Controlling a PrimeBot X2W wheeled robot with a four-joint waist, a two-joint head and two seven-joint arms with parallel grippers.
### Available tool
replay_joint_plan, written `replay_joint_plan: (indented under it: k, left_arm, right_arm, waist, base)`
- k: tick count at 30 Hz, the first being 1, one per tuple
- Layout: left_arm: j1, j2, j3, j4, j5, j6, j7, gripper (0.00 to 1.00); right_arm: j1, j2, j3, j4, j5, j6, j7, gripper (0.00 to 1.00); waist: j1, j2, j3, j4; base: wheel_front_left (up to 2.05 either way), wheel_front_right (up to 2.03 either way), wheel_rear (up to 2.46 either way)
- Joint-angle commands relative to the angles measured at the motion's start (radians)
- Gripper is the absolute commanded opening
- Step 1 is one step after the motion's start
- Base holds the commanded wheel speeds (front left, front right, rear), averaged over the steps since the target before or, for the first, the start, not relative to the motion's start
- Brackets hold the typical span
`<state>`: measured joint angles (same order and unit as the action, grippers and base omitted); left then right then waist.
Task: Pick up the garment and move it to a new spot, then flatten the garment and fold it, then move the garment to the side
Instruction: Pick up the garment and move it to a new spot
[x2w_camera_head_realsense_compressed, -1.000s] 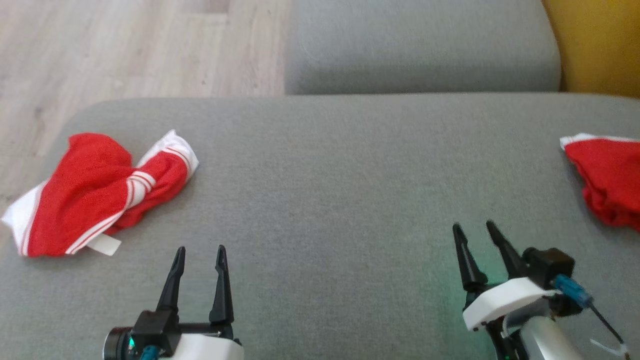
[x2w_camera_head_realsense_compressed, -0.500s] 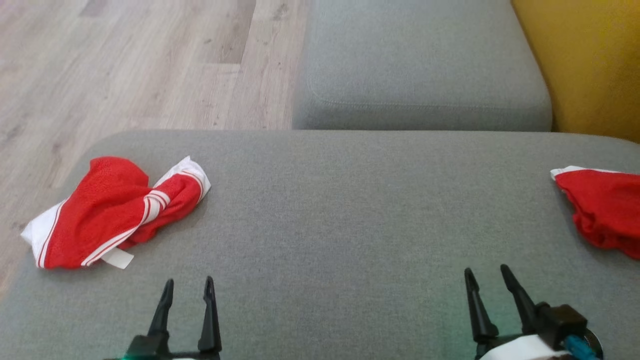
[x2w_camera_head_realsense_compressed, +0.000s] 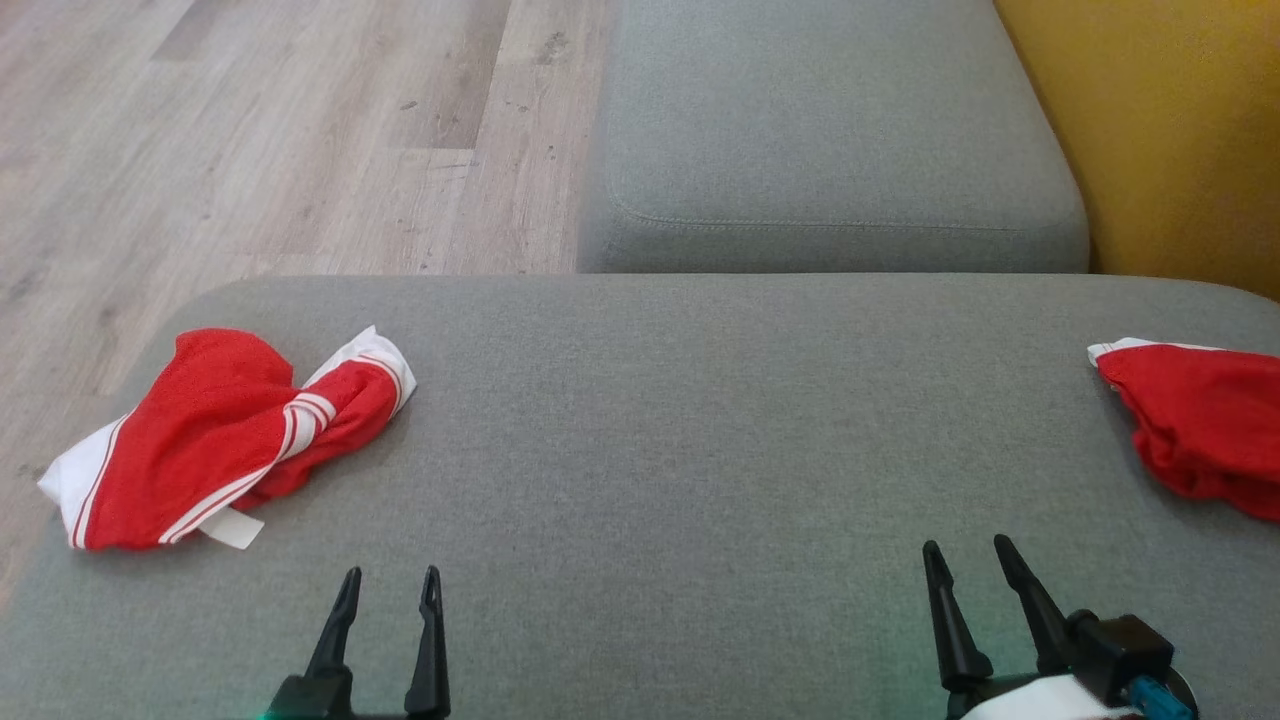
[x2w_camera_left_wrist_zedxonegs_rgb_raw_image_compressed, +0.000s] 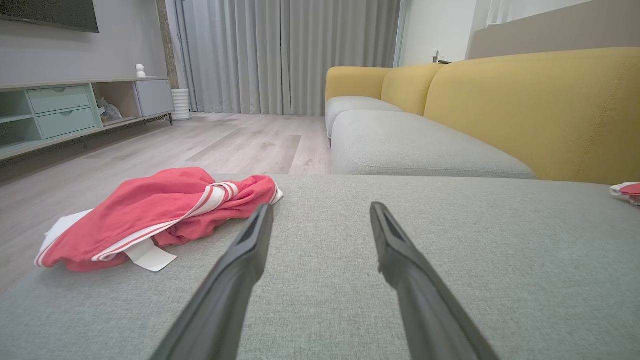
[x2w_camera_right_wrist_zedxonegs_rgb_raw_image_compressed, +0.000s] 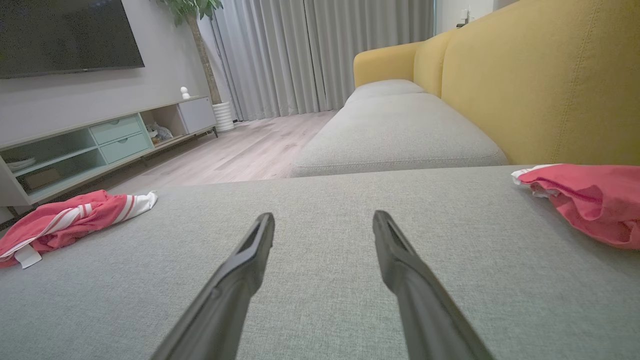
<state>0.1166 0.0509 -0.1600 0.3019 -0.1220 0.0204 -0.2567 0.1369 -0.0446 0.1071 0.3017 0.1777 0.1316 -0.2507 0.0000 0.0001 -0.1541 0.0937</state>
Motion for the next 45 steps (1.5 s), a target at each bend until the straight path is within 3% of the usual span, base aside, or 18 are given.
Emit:
replay_joint_plan:
  k: [1,14,24,28,35,39,45]
  left_arm:
    - [-0.031,-0.001,0.033,-0.026,0.01,-0.001,-0.005,1.0]
    - [-0.039,-0.001,0.033,-0.023,0.015,0.0,-0.005,1.0]
    - [-0.037,0.009,0.068,-0.019,0.04,-0.008,-0.005,1.0]
    - [-0.029,0.01,0.108,-0.045,0.032,0.002,-0.005,1.0]
    - [-0.026,0.016,0.178,-0.088,0.025,0.007,-0.005,1.0]
    - [-0.084,0.053,0.203,-0.096,0.039,-0.016,-0.005,1.0]
    - [-0.287,0.11,0.208,-0.095,0.055,-0.065,-0.005,1.0]
  right_arm:
    - [-0.022,-0.006,0.023,-0.036,0.005,-0.001,-0.011,1.0]
    - [-0.021,-0.006,0.048,-0.026,0.028,-0.001,-0.011,1.0]
    - [-0.025,-0.006,0.09,-0.031,0.059,-0.001,-0.011,1.0]
    - [-0.06,-0.006,0.114,-0.027,0.047,-0.001,-0.011,1.0]
    - [-0.097,-0.006,0.127,-0.022,0.028,-0.001,-0.011,1.0]
    - [-0.084,-0.006,0.1,-0.028,0.007,-0.001,-0.011,1.0]
    - [-0.1,-0.04,0.05,-0.057,-0.086,-0.001,-0.011,1.0]
  waist:
    - [0.0,-0.0001,0.0,0.0]
    - [0.0,-0.0001,0.009,0.049]
    - [0.0,-0.0001,0.028,0.305]
    - [0.0,-0.0001,0.072,0.358]
    - [0.0,-0.0001,0.118,0.395]
    - [0.0,-0.0001,0.148,0.416]
    - [0.0,-0.0001,0.307,0.399]
  base:
    - [0.0,0.0,0.0]
    - [0.0,0.0,0.0]
    - [0.0,0.0,0.0]
    - [0.0,0.0,0.0]
    - [0.0,0.0,0.0]
    - [0.0,0.0,0.0]
    - [0.0,0.0,0.0]
